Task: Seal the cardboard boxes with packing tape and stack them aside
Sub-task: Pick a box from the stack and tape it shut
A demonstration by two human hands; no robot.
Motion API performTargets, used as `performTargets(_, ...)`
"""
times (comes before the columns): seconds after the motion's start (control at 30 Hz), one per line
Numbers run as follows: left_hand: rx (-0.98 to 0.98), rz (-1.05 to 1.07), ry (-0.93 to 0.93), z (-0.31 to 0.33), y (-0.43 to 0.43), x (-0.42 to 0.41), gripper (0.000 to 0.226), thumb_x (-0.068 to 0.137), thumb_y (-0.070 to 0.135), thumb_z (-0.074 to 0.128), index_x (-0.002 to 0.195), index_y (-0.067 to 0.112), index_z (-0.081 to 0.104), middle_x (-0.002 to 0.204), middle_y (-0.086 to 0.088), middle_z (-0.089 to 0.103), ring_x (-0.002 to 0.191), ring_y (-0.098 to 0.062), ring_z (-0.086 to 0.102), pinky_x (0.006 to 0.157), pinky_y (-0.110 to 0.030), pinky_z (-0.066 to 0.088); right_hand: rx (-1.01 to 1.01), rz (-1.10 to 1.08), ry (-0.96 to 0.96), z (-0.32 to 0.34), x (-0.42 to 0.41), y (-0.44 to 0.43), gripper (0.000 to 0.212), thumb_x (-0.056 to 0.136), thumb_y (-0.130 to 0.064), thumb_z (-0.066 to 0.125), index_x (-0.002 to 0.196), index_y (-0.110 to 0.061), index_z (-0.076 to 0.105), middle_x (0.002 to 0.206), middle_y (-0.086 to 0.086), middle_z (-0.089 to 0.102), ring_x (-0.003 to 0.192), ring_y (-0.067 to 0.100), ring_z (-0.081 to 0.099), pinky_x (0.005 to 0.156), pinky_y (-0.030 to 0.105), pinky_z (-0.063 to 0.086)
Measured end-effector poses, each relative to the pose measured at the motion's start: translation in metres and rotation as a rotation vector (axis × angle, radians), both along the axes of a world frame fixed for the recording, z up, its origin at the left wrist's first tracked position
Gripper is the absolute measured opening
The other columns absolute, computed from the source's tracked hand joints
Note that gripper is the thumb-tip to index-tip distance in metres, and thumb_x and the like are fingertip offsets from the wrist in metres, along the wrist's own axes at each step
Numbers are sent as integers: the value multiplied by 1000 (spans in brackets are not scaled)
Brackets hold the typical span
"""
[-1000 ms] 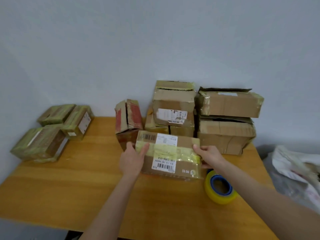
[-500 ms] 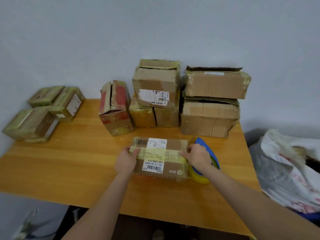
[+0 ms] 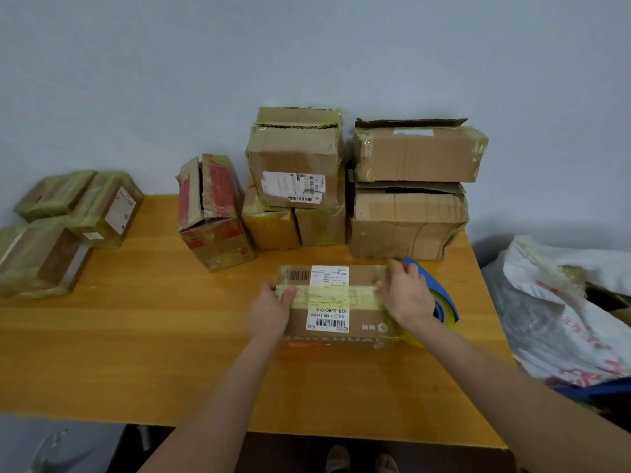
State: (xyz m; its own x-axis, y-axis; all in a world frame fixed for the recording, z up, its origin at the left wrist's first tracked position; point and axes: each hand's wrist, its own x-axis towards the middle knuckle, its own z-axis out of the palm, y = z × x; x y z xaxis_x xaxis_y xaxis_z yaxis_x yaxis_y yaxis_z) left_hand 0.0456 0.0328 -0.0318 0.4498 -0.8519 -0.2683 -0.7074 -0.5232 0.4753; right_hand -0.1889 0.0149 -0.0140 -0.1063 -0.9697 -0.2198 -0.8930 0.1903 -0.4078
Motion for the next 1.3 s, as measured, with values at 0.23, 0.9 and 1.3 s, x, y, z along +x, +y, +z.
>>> performTargets(0.23,-149,-187,-104,-2,5,0,55,97,36,48,148,23,29,146,-7,39,128,-27,45,95,-42,49,45,473,256,-10,26,28,71,94,-66,19,155,-32,9,163,12,-6,150,28,-8,119,37,-4)
performTargets(0.9,102,-567,-406,2,31,-31,54,91,70,20,142,60,6,155,-18,-17,145,-39,-12,114,-57,-1,338,-243,-58,-39,-84,-1,36,90,-37,67,100,-8,46,77,6,54,69,22,58,53,31,43)
performTargets(1.3,148,-517,-372,9,29,-35,60,86,73,29,143,57,17,159,-21,-6,146,-41,-1,113,-53,25,476,-413,-572,-16,-107,-4,25,76,0,63,71,-10,41,60,6,38,50,20,33,50,32,27)
